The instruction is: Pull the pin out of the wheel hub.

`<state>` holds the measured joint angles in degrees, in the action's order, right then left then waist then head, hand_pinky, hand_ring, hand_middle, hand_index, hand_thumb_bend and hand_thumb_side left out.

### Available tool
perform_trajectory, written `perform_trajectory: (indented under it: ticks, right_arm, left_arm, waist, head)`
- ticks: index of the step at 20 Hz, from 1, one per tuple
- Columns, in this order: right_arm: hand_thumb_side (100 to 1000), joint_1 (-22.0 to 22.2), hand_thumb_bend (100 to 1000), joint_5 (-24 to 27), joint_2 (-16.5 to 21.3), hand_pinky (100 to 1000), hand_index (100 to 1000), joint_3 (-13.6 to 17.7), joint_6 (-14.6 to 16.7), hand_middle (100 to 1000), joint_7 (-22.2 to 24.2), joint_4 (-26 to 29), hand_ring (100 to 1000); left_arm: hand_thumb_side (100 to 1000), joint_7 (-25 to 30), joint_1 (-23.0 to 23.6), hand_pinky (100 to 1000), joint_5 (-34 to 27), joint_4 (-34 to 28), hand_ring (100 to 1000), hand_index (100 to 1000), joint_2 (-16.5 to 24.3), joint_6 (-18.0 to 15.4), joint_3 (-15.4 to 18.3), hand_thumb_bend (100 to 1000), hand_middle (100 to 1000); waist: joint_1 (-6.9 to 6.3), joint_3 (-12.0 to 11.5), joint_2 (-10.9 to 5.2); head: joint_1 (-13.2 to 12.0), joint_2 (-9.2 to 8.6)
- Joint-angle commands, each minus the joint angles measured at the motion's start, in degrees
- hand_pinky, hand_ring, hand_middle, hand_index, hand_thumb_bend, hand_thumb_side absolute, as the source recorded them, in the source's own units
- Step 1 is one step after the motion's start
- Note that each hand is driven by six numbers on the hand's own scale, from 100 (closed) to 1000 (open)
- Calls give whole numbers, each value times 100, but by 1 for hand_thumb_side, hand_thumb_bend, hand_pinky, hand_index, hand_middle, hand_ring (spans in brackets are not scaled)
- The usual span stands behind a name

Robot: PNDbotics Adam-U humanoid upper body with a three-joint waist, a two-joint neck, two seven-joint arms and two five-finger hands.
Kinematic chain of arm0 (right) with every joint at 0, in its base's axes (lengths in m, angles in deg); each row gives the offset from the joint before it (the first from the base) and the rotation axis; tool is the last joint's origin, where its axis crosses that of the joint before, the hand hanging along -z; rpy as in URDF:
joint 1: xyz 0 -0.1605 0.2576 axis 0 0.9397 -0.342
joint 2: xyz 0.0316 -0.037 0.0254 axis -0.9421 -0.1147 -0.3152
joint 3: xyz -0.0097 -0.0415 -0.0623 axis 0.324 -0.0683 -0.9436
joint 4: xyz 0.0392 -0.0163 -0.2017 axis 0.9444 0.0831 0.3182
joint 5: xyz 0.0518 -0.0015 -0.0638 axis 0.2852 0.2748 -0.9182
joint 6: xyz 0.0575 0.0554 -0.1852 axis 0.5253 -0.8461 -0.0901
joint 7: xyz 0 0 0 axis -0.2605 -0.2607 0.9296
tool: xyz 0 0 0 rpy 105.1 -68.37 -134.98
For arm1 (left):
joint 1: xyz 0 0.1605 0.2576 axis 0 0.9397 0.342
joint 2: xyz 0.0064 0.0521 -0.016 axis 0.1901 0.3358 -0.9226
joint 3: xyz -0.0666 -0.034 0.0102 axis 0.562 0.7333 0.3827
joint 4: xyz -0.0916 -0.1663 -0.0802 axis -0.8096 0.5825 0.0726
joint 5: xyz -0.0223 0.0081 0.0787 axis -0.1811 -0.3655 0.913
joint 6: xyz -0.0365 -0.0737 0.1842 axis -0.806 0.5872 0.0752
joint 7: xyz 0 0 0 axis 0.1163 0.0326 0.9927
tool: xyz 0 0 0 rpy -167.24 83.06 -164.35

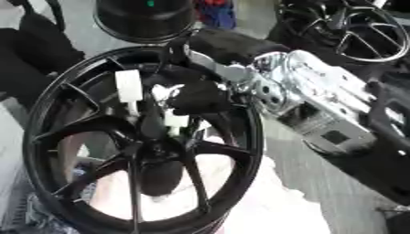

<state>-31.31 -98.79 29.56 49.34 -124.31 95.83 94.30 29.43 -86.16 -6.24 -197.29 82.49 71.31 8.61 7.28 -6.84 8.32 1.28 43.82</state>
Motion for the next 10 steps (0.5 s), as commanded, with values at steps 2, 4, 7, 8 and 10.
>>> perform_trajectory:
  ticks: [2,4,7,8,10]
  right_arm:
    - [584,-55,100,71,93,921,892,95,-1215,815,1235,36,912]
    - [479,-30,100,43,93,919,883,106,-1226,810,1248,36,910]
    - [362,16,100,9,99,919,875,113,-1246,806,1248,36,908]
    - [321,28,100,-1,103,919,874,115,-1246,806,1239,36,908]
    - [258,49,100,-21,104,917,870,122,-1234,805,1209,36,908]
  left_arm:
    - [233,62,-79,605,-103,31,492,675,241,-23,21,236,507]
    - [233,73,-95,604,-143,56,491,675,229,-28,21,233,506]
    - [236,90,-127,604,-167,66,490,675,224,-35,9,231,506]
    - [238,91,-136,603,-171,67,490,674,218,-35,9,230,506]
    - [240,86,-145,603,-171,71,489,674,204,-32,10,229,505]
  waist:
    - [-88,-19,-43]
    - [-91,-32,-9]
    - [-82,-50,66]
    - [-78,-57,95]
    - [-70,-75,162]
  head:
    - [32,30]
    - [54,30]
    - [58,30]
    - [51,30]
    - [37,30]
